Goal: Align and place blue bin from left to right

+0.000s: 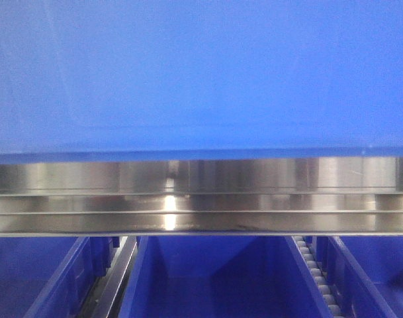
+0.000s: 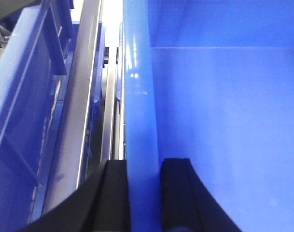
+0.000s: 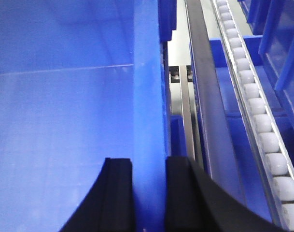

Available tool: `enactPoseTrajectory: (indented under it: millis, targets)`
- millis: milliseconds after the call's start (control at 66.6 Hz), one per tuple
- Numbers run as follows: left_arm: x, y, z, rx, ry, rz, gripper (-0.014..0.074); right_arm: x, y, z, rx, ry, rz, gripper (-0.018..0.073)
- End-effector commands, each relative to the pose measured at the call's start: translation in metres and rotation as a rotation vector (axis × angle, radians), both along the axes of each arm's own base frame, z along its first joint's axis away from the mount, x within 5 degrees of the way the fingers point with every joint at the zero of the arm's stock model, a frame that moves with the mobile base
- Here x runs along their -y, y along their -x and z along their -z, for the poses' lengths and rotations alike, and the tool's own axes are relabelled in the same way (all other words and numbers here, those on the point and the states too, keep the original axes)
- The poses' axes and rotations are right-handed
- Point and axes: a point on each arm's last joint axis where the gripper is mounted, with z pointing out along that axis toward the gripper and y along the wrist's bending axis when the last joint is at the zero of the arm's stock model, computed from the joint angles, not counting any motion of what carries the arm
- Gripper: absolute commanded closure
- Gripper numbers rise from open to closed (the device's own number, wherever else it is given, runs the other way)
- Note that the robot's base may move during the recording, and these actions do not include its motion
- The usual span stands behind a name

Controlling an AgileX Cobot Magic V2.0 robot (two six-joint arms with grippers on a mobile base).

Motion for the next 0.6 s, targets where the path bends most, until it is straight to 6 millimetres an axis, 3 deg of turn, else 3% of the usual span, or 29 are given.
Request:
enactPoseTrajectory:
  millis: [0, 585]
  targets:
    - [-0.0030, 0.0041, -0.0131, 0.092, 0.012, 0.017, 0.0707, 0.0056, 0.0015, -0.0155, 0.118, -0.031, -0.010, 0.0637]
    - [-0.0031, 0.0040, -0.0132, 0.093, 0.011, 0.016, 0.0707, 0.0053, 0.0014, -0.0158, 0.121, -0.033, -0.012, 0.0637]
